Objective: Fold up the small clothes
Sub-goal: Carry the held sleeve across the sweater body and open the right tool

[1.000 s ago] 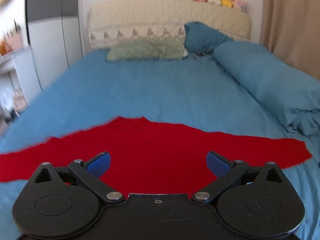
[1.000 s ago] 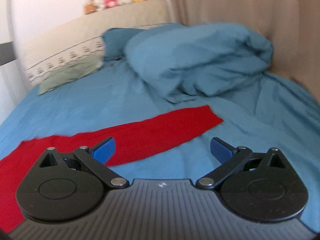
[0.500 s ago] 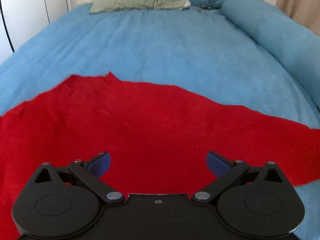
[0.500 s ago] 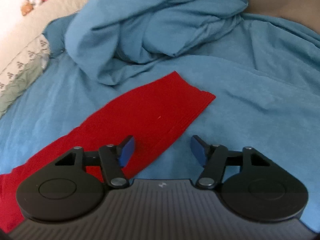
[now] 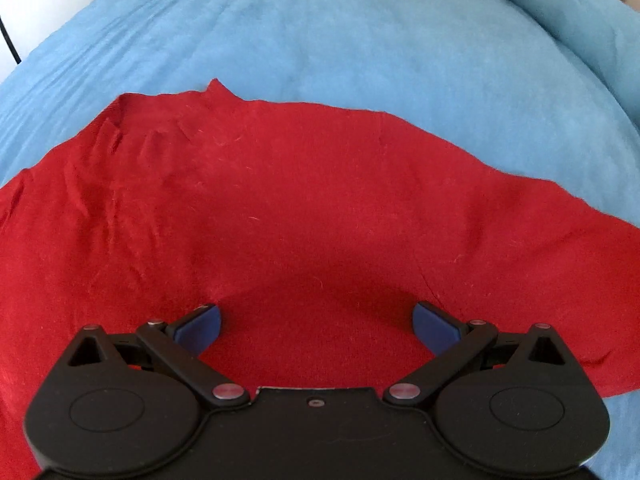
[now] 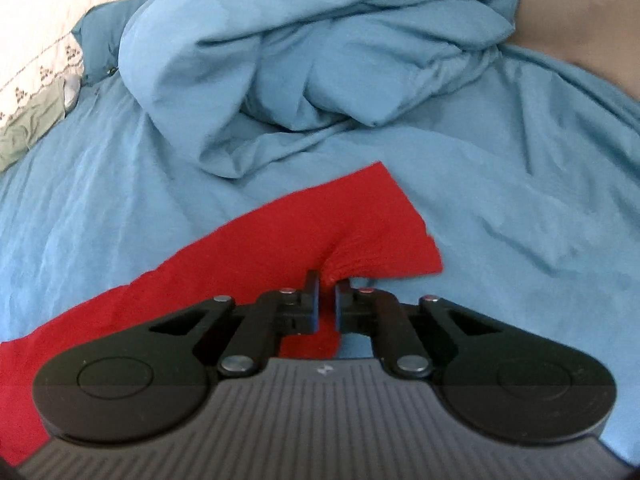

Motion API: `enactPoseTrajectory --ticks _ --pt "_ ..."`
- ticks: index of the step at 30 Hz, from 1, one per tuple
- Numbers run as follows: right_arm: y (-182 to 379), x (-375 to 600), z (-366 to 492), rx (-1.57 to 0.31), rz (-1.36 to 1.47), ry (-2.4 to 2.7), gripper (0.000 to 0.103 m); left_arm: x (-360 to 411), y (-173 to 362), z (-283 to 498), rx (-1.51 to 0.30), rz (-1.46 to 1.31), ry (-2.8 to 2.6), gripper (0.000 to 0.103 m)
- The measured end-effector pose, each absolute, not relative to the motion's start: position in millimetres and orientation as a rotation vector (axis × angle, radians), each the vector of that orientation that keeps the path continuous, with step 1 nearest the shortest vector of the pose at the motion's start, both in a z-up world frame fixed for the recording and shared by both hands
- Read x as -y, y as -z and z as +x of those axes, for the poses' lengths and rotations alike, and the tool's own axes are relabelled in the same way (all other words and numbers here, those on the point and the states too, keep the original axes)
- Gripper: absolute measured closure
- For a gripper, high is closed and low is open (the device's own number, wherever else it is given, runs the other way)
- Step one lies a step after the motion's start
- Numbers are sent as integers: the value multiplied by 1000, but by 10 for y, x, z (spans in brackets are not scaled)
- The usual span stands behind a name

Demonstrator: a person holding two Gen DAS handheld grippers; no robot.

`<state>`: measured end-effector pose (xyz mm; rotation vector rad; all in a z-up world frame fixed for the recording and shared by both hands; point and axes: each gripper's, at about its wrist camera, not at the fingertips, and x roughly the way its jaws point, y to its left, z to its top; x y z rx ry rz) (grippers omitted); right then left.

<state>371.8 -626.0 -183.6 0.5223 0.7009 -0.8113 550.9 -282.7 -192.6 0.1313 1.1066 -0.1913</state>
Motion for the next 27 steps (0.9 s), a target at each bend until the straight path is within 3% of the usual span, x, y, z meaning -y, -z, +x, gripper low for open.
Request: enactPoseTrajectory --ticks 6,9,16,20,27 --pt "1330 5958 3923 -646 527 702 82 2800 1847 5670 -1184 126 229 0" --pt "1018 5639 4132 -617 534 589 82 2666 1667 5666 -1129 188 263 0" --pt "453 4343 4824 -546 499 221 82 1798 1284 5823 -1072 198 245 0" --pt "503 3443 5189 -567 534 43 82 1217 1243 5849 -1056 176 205 0" --pt "1216 2015 5433 -725 404 -144 82 302 1526 5756 -1134 77 141 0"
